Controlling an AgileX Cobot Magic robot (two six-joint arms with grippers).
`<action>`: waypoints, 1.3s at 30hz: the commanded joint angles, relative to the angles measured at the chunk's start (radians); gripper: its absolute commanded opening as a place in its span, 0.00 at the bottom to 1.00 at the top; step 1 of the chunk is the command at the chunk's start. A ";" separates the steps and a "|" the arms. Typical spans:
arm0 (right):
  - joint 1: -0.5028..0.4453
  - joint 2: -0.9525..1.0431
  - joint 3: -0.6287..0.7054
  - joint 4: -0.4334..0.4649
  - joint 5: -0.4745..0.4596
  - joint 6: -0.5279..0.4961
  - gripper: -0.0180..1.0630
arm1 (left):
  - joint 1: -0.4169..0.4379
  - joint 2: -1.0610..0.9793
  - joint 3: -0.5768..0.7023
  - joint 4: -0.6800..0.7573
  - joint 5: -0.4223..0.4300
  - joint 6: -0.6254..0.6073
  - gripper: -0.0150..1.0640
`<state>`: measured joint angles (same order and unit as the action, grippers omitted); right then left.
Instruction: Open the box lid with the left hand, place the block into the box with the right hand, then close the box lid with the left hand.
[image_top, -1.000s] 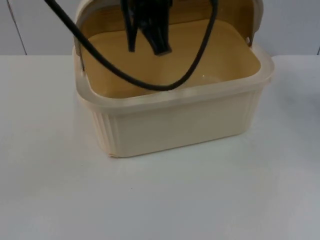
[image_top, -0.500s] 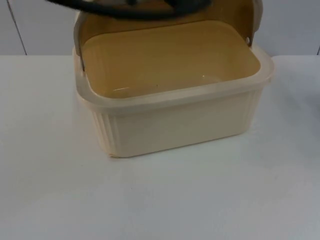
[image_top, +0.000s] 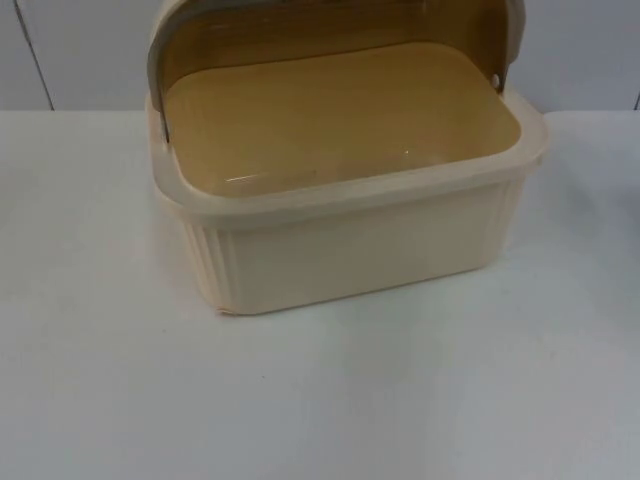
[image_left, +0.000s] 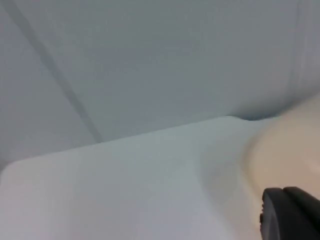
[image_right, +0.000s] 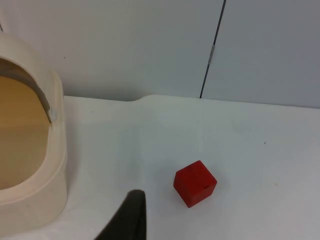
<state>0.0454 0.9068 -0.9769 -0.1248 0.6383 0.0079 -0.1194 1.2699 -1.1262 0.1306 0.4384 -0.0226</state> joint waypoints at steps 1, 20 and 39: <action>-0.002 -0.001 -0.008 -0.001 -0.004 0.002 0.99 | 0.110 -0.014 0.004 -0.034 -0.005 -0.010 0.01; -0.002 -0.001 -0.008 0.006 0.001 0.002 0.99 | 0.019 -0.014 0.004 -0.116 0.018 0.077 0.01; -0.002 -0.001 -0.008 0.006 0.017 0.002 0.99 | 0.019 -0.014 0.004 -0.124 -0.028 0.062 1.00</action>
<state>0.0454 0.9068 -0.9769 -0.1207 0.6538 0.0079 -0.0933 1.2657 -1.1262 0.0116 0.4133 0.0511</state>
